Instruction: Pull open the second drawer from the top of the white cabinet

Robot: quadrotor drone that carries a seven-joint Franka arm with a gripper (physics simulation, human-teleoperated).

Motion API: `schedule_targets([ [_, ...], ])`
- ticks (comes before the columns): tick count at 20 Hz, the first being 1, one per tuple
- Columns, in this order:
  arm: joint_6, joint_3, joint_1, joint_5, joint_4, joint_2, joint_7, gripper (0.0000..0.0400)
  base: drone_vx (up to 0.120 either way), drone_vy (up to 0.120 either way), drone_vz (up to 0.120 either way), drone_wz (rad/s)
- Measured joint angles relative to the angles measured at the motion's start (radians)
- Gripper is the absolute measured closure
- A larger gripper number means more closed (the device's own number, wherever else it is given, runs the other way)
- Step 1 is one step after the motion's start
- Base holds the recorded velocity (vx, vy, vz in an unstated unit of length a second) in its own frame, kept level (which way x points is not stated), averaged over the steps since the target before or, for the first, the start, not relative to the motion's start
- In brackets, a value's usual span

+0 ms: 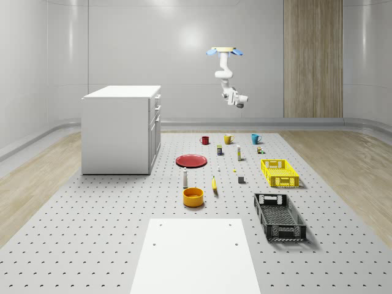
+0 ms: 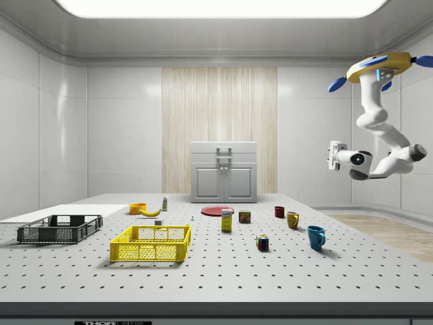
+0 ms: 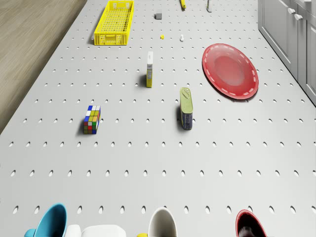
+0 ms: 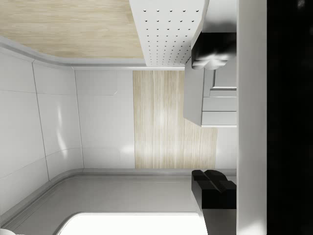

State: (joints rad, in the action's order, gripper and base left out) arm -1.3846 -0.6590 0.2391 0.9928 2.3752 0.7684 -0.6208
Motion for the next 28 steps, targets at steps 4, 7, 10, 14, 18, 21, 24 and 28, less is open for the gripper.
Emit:
schedule_targets([
  [4, -0.020, -0.035, 0.038, 0.023, 0.023, 0.021, 0.000, 0.0099, 0.120, -0.120, 0.070, 0.000],
  [7, -0.035, -0.053, 0.063, 0.028, 0.033, 0.036, -0.004, 0.0100, 0.120, -0.120, 0.027, 0.000],
  [10, -0.051, -0.068, 0.086, 0.026, 0.039, 0.051, -0.009, 0.0100, 0.120, -0.120, 0.000, 0.000],
  [14, -0.072, -0.085, 0.114, 0.018, 0.045, 0.070, -0.018, 0.0100, 0.120, -0.120, 0.000, 0.000],
  [18, -0.092, -0.099, 0.140, 0.008, 0.049, 0.089, -0.028, 0.0100, 0.120, -0.120, 0.000, 0.000],
  [21, -0.107, -0.109, 0.159, -0.001, 0.051, 0.103, -0.036, 0.0100, 0.120, -0.053, 0.000, 0.000],
  [24, -0.122, -0.118, 0.177, -0.010, 0.053, 0.117, -0.044, 0.0100, 0.120, 0.000, 0.000, 0.000],
  [28, -0.141, -0.128, 0.200, -0.023, 0.056, 0.136, -0.054, 0.0100, 0.120, 0.000, 0.000, 0.000],
])
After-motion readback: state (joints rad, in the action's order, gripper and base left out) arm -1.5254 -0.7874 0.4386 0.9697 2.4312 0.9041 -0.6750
